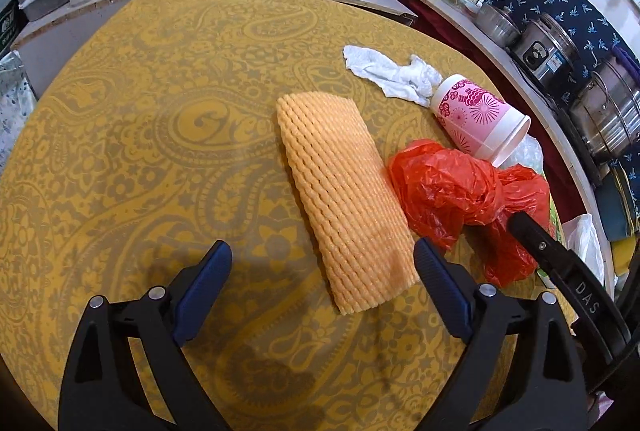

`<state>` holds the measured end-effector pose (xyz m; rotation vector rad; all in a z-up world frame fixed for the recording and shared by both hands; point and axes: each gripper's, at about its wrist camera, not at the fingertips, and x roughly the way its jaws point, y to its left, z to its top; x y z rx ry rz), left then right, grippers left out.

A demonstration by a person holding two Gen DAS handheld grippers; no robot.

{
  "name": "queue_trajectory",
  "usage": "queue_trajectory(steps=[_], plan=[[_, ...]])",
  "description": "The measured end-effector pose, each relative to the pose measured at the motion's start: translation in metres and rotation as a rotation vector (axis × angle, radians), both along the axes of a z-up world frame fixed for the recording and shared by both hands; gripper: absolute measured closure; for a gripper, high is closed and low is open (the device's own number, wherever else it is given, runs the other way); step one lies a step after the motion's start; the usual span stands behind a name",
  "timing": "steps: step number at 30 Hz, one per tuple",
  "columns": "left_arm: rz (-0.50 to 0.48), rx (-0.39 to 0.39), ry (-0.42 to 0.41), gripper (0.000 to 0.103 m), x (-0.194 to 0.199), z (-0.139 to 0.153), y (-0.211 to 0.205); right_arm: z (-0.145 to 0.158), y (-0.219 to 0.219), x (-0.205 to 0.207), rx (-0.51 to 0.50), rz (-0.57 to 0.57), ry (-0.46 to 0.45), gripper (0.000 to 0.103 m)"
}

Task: Collect trash
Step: 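Grasp the orange foam net sleeve with the left tool while the right tool grasps the red plastic bag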

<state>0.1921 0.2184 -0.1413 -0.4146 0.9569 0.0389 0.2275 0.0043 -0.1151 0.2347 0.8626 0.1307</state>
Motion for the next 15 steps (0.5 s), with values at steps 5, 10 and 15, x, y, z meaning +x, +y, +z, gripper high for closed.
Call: queue_trajectory(steps=[5,10,15], plan=[[-0.03,0.037,-0.019,0.031,0.009,0.0,-0.007,-0.008,0.003,0.003,0.029,0.017,0.014,0.035],[-0.072,0.022,-0.018,0.061,0.015,0.001,-0.014,-0.008,0.006,0.001,0.058,0.038,0.004,0.052],[-0.117,-0.027,-0.019,0.079,0.014,0.003,-0.021,0.0,0.008,-0.005,0.068,0.054,-0.015,0.064]])
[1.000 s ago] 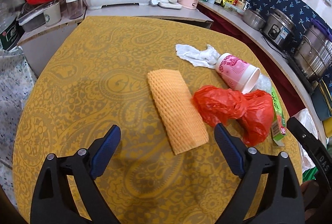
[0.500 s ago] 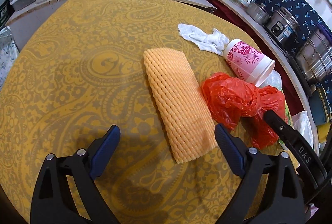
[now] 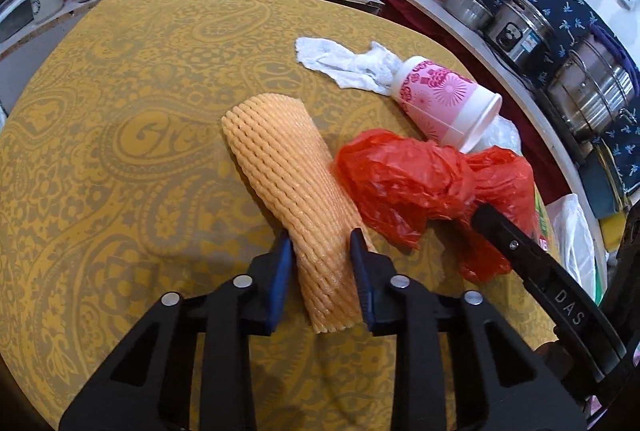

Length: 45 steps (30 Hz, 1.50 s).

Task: Collect trash
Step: 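Grasp the orange foam net sleeve with the left tool while the right tool grasps the red plastic bag, then carry the foam sleeve and red bag over the bin and open both tools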

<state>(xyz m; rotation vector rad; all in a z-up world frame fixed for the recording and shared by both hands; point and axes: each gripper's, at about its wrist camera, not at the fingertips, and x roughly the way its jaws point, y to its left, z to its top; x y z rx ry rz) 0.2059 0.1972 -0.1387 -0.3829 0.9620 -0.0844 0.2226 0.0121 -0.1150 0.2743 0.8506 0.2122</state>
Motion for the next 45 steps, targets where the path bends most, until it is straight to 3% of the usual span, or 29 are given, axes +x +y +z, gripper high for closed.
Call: queue_trajectory(steps=[15,22,32,45], plan=[[-0.047,0.013,-0.121,0.082,-0.044,0.064,-0.025,0.059,-0.036,-0.055,0.069,-0.07,-0.144,0.067],[-0.107,0.052,-0.187,0.082,-0.068,0.096,-0.065,0.081,-0.074,-0.085,0.113,-0.153,-0.206,0.066],[-0.221,0.073,-0.228,0.082,-0.087,0.12,-0.131,0.101,-0.152,-0.128,0.161,-0.302,-0.284,0.066],[-0.405,0.098,-0.24,0.082,-0.096,0.141,-0.239,0.106,-0.263,-0.174,0.17,-0.499,-0.297,0.066]])
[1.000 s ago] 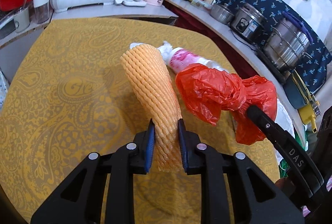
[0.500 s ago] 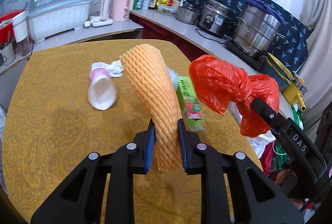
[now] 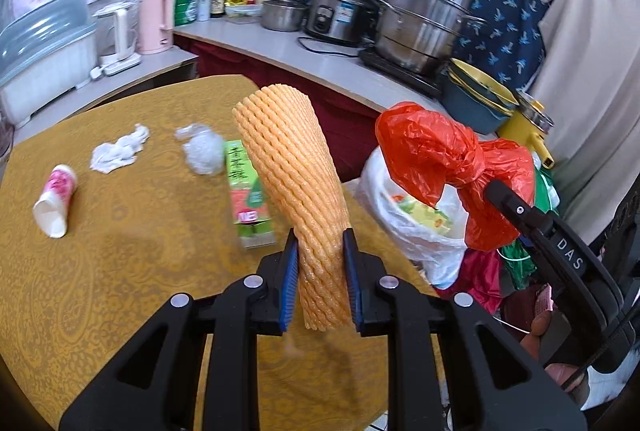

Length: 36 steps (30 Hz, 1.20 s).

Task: Collect trash
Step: 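Carry the foam sleeve and red bag over the bin and open both tools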

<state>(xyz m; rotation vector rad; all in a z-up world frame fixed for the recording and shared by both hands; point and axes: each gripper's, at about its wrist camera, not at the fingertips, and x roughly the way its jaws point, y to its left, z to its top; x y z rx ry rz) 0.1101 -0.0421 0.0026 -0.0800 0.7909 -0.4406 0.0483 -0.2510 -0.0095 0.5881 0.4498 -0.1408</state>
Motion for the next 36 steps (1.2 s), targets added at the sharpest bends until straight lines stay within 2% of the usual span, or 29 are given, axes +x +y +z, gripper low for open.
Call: queue_trajectory(steps=[8,14,28,36], plan=[[-0.134,0.027,-0.012,0.082,0.016,0.018,-0.065,0.006,-0.063,-0.011,0.01,-0.152,0.021,0.066],[-0.225,0.051,-0.008,0.082,0.034,0.016,-0.105,0.005,-0.093,-0.002,0.009,-0.235,0.045,0.066],[-0.318,0.105,0.046,0.082,0.066,-0.013,-0.174,-0.012,-0.13,0.022,0.023,-0.291,0.11,0.066],[-0.332,0.113,0.078,0.08,0.083,-0.025,-0.192,-0.023,-0.135,0.042,0.034,-0.28,0.144,0.063]])
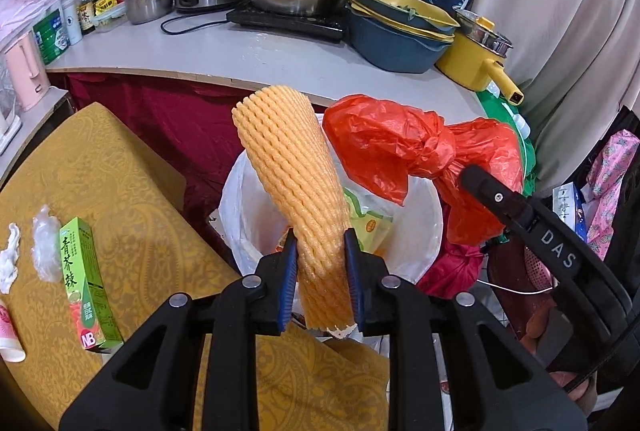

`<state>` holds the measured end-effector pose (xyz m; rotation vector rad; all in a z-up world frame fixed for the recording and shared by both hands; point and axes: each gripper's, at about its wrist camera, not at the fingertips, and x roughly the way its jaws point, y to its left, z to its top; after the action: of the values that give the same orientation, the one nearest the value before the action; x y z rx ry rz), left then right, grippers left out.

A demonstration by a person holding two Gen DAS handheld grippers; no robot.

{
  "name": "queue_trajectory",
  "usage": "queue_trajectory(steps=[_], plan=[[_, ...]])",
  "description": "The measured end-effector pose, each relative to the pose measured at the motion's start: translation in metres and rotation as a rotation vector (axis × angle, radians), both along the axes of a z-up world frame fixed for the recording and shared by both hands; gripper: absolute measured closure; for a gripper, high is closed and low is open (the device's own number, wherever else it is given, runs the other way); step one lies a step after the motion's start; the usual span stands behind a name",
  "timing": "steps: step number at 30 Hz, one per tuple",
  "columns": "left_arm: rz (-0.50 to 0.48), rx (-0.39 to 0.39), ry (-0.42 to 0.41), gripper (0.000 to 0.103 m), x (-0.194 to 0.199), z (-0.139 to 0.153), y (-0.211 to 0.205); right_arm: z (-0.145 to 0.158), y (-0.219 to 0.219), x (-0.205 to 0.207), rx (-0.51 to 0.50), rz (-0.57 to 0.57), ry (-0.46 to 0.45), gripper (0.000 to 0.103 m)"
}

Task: Collect trash
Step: 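Carry the foam sleeve and red bag over the bin and open both tools, then move both open tools back over the table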

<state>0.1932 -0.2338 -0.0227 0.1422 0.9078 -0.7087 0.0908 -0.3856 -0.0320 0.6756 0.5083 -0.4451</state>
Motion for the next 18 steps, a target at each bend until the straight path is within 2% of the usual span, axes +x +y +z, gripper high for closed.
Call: queue_trajectory(steps=[5,7,9,18], plan=[[0.008,-0.011,0.001,0.077,0.008,-0.002,0.0,-0.001,-0.003,0.009,0.013,0.006,0.009,0.062],[0.017,-0.014,-0.003,0.069,0.01,-0.002,0.0,-0.002,-0.003,0.012,0.018,0.007,0.009,0.055],[0.032,-0.016,-0.003,0.054,0.014,-0.003,0.001,0.0,-0.003,0.014,0.007,0.0,0.007,0.05],[0.062,-0.034,-0.004,0.035,0.026,0.003,0.012,0.01,0.0,0.019,-0.006,-0.005,-0.005,0.048]])
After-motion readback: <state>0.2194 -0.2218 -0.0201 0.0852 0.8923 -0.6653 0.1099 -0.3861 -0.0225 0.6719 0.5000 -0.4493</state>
